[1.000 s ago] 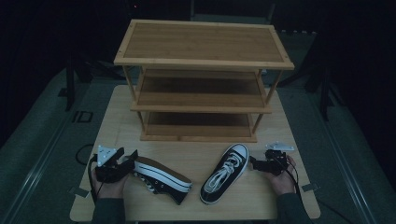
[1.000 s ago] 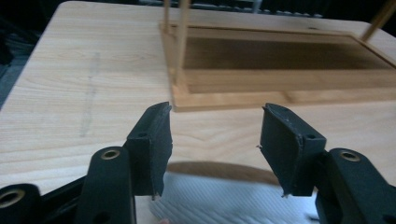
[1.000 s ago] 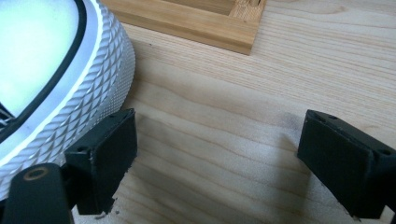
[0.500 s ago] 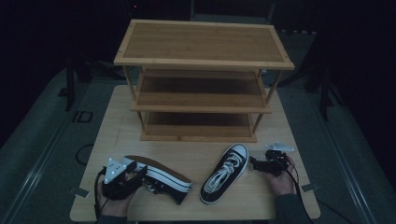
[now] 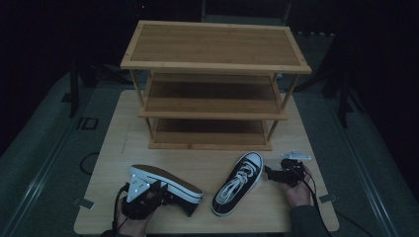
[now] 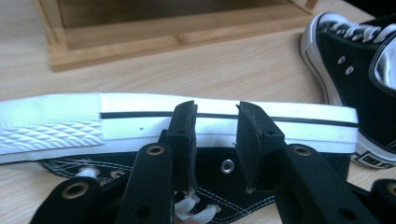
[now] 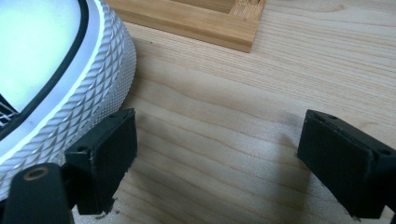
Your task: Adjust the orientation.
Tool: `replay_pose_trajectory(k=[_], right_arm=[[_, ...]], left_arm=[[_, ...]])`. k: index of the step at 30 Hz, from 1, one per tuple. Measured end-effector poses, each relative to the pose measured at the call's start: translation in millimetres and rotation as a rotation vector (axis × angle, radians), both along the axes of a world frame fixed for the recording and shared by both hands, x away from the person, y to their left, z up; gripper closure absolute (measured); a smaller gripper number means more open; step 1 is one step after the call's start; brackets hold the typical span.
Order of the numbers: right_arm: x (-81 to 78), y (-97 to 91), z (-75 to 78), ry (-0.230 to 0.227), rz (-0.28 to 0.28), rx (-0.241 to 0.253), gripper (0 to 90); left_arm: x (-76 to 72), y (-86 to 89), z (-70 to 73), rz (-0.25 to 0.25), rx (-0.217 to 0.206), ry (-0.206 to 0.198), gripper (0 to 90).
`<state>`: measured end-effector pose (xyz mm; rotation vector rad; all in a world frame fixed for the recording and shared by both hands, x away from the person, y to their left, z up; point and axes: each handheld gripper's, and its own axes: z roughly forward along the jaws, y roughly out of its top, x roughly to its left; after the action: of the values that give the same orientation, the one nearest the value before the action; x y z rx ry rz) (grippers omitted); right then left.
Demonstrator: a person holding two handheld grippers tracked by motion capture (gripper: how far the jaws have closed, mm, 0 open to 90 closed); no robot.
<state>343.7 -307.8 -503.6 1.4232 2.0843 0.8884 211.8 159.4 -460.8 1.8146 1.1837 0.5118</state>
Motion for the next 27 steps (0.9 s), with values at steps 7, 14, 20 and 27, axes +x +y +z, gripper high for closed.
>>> replay_pose_trajectory(k=[7,14,20,27], right_arm=[[0.0,0.1,0.0,0.0,-0.001,0.001,11.4],[0.0,0.0,0.0,0.0,-0.001,0.0,11.4],[0.0,-0.1,0.0,0.0,0.001,-0.001,11.4],[0.0,-0.2,0.0,0.0,0.001,-0.002,11.4]], left_arm=[[11.7,-8.3,5.9,-0.014,0.019,-0.003,71.1],[35.1,-19.1,12.1,-0.048,0.02,-0.028,70.0],[57.8,-27.5,14.6,-0.065,0.008,-0.038,70.8],[83.5,-38.0,15.0,-0.087,0.024,-0.028,71.2]])
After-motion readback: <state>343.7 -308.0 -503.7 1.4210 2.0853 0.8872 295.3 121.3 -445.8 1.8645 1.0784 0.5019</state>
